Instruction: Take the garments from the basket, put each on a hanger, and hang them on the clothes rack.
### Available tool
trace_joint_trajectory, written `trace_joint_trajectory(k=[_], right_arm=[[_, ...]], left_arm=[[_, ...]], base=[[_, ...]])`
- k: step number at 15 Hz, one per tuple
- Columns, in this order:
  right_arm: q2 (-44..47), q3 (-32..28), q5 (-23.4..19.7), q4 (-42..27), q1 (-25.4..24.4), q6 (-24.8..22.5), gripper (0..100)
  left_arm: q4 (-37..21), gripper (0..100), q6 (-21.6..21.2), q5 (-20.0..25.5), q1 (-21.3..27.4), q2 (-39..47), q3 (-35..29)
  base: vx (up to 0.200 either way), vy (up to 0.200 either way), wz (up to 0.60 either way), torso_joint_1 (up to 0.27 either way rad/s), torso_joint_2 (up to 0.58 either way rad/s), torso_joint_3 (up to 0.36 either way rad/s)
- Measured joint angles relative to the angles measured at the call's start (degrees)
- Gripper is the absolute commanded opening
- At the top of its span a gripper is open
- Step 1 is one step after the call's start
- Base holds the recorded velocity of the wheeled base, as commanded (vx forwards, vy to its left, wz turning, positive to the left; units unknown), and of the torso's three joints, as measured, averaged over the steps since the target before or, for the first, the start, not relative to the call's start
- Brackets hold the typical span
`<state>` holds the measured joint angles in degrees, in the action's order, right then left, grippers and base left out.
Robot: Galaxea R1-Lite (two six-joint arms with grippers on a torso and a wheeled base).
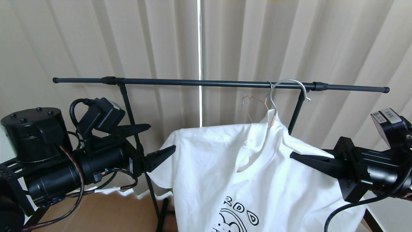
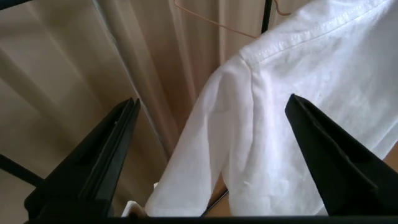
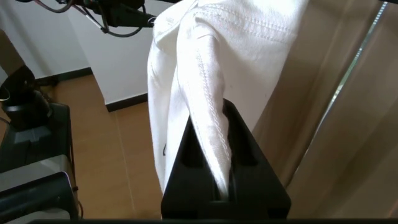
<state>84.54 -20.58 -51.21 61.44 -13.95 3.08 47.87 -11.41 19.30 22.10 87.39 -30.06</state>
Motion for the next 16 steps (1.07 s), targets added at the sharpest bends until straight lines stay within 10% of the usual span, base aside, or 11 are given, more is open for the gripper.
trace_joint_trajectory(k=[14, 15, 16], right_arm=[[-3.71, 0.82, -1.41, -0.11, 0.00, 0.09, 0], [-3.73, 0.82, -1.41, -0.11, 0.00, 0.09, 0], [-3.75, 0.79, -1.44, -0.11, 0.00, 0.06, 0]], left_arm=[[8.29, 100, 2.60, 2.24, -4.17, 7.78, 2.45], [8.37, 0, 2.61, 2.24, -4.35, 8.39, 2.45], [8.45, 0, 2.57, 2.24, -4.46, 8.86, 2.47]], base=[[0.000, 0.000, 0.00, 0.000, 0.00, 0.000], [0.000, 0.000, 0.00, 0.000, 0.00, 0.000], [0.000, 0.000, 0.00, 0.000, 0.00, 0.000]])
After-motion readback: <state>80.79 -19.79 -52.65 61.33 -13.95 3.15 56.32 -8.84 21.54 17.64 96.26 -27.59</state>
